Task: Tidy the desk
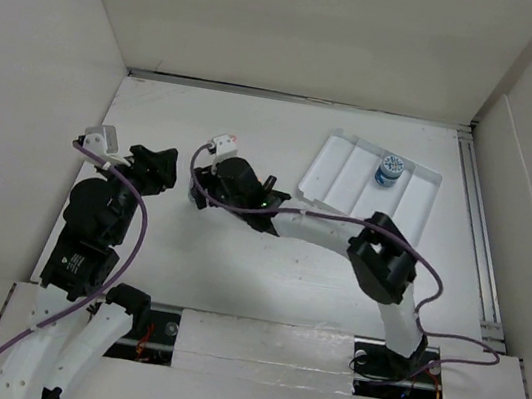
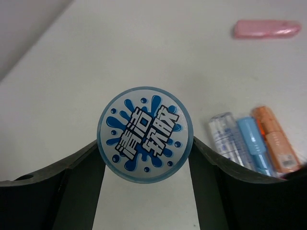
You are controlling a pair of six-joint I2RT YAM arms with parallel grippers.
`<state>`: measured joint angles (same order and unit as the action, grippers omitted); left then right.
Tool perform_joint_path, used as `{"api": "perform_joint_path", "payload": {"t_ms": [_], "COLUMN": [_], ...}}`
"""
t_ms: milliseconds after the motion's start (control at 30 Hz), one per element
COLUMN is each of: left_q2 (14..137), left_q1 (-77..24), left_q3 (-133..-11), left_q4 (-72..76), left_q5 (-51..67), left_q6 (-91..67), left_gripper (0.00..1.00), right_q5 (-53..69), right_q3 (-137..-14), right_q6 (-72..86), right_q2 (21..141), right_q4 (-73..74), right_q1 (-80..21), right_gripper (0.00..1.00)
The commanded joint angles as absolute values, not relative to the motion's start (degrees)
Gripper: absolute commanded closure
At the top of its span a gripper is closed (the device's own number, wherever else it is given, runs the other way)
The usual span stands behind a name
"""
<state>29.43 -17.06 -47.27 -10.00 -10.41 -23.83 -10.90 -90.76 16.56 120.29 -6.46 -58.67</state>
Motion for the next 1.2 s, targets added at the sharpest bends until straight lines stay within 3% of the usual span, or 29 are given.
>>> {"api": "perform_joint_path", "payload": {"t_ms": [0, 233, 400, 800, 1167], "left_q2": [30.49, 36.21, 38.93, 45.96, 52.03], "left_q1": [-16.7, -16.7, -16.7, -16.7, -16.7], "left_q3": [-47.37, -47.81, -47.29, -47.9, -48.51], "left_q4": [-7.38, -5.98, -4.57, -4.57, -5.01], "left_q5": [-7.13, 4.56, 10.36, 15.47, 17.05], "left_q6": [-22.85, -21.01, -20.92, -21.18, -21.62], "left_gripper": [0.45, 0.41, 0.4, 0.39, 0.35], "right_q5": [-10.02, -12.38, -23.19, -27.51, -17.85], "right_q3": [-85.63, -63.22, -49.67, -49.04, -52.12], "right_q6": [21.0, 31.62, 35.68, 37.44, 37.79], "right_q2": [105.75, 86.95, 77.79, 81.12, 86.22], "right_q4": [-21.35, -19.43, -16.09, -6.15, -0.88], "right_q1": [-53.29, -36.08, -26.38, -12.32, -7.38], "right_gripper": [0.45, 0.43, 0.43, 0.42, 0.4]}}
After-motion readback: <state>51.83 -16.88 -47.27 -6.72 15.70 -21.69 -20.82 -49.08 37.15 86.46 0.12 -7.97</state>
